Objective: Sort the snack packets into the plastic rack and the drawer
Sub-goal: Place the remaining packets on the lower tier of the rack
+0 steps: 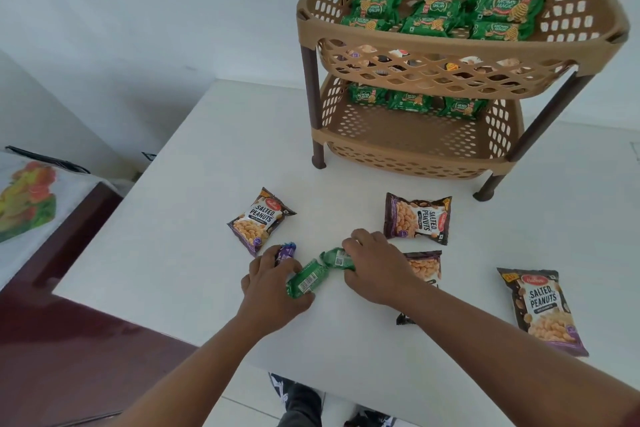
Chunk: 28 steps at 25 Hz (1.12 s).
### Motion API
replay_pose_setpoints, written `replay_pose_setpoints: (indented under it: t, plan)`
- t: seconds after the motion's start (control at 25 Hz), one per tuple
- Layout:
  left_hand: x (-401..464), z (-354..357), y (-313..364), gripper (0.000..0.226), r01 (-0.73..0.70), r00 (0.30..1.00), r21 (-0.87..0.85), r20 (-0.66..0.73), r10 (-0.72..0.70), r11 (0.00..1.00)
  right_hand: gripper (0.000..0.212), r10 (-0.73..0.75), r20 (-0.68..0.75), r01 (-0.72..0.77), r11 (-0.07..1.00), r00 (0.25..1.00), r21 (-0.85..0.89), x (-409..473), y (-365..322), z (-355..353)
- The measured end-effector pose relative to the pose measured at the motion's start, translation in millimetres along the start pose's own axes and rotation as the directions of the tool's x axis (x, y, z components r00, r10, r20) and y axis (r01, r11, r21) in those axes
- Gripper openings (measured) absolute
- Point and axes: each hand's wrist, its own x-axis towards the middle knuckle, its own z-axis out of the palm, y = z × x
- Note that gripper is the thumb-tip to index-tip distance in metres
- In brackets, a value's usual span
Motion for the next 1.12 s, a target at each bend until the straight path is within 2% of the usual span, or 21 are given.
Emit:
replay_pose_setpoints:
  t: [0.04,0.12,0.2,0.24,0.32,0.36,0.44,0.48,0.52,0.56,0.6,0.68,0.76,0.8,0.88,0.96,1.12]
  plan:
    - [-0.7,0.8,0.3,0.055,-0.012,1.0,0.004,0.005,0.012,1.0,0.042,-0.004,0.004,0.005,0.999,1.0,-0.044,0.8,0.7,2.0]
    - [-0.9,-1.1,2.8,0.052,-0.06,0.998,0.009,-0.003,0.06,0.998,0.039,0.015,0.0,-0.015,1.0,1.0,-0.004,2.0,-0.5,4.1]
    - [2.2,-7.8,7.1,0.05,-0.088,0.996,-0.009,-0.02,0.088,0.996,0.041,0.085,-0.011,-0.081,0.973,0.996,0.217,0.8,-1.1,0.9]
    - [5.3,-13.3,9.7,0.048,-0.091,0.996,-0.05,-0.032,0.089,0.995,0.043,0.151,0.006,-0.141,0.903,0.988,0.405,-0.3,-0.6,-3.9]
    - [14.3,-29.5,19.9,0.043,-0.062,0.997,-0.208,-0.062,0.05,0.976,0.035,0.275,0.079,-0.237,0.61,0.958,0.756,-0.6,4.2,-23.3]
    - [19.7,-40.5,26.5,0.038,-0.048,0.997,-0.296,-0.075,0.027,0.954,0.028,0.322,0.124,-0.261,0.427,0.938,0.866,0.8,9.2,-35.6]
    - [35.4,-65.7,44.4,0.035,-0.085,0.993,-0.393,-0.104,0.047,0.916,0.02,0.353,0.207,-0.25,0.081,0.913,0.965,2.4,23.4,-62.5]
    - [46.3,-78.9,56.9,0.036,-0.134,0.988,-0.39,-0.122,0.093,0.911,0.022,0.347,0.21,-0.215,-0.024,0.914,0.976,1.6,33.2,-76.2]
    - [58.2,-92.0,70.6,0.039,-0.195,0.978,-0.355,-0.144,0.153,0.914,0.025,0.343,0.177,-0.17,-0.05,0.923,0.984,0.8,43.2,-88.7]
    - [72.0,-104.4,85.6,0.044,-0.266,0.96,-0.3,-0.169,0.223,0.916,0.027,0.351,0.118,-0.125,-0.004,0.929,0.992,0.5,53.0,-100.0]
    - [87.3,-115.2,101.9,0.049,-0.338,0.936,-0.242,-0.187,0.298,0.909,0.027,0.371,0.045,-0.088,0.098,0.928,0.991,0.5,63.3,-111.5]
    - [120.5,-132.4,135.2,0.055,-0.45,0.887,-0.16,-0.193,0.419,0.879,0.025,0.439,-0.135,-0.064,0.41,0.888,0.91,5.7,86.8,-134.9]
    - [155.4,-141.5,162.5,0.055,-0.505,0.858,-0.083,-0.159,0.489,0.859,0.029,0.43,-0.363,-0.117,0.762,0.826,0.637,17.0,112.2,-158.0]
    - [173.4,-142.7,172.9,0.055,-0.516,0.851,-0.033,-0.13,0.508,0.856,0.038,0.373,-0.433,-0.167,0.881,0.821,0.444,25.2,125.4,-167.1]
    - [207.7,-138.9,189.2,0.054,-0.521,0.85,0.072,-0.052,0.525,0.851,0.05,0.308,-0.446,-0.275,0.951,0.84,0.138,43.3,151.3,-179.9]
    - [238.8,-130.6,199.4,0.055,-0.531,0.842,0.193,0.01,0.539,0.825,0.057,0.321,-0.412,-0.367,0.93,0.852,-0.034,61.7,174.6,-183.5]
    - [287.8,-113.0,203.9,0.048,-0.474,0.879,0.365,0.145,0.454,0.802,0.073,0.37,-0.31,-0.411,0.909,0.876,-0.076,93.7,210.2,-174.8]
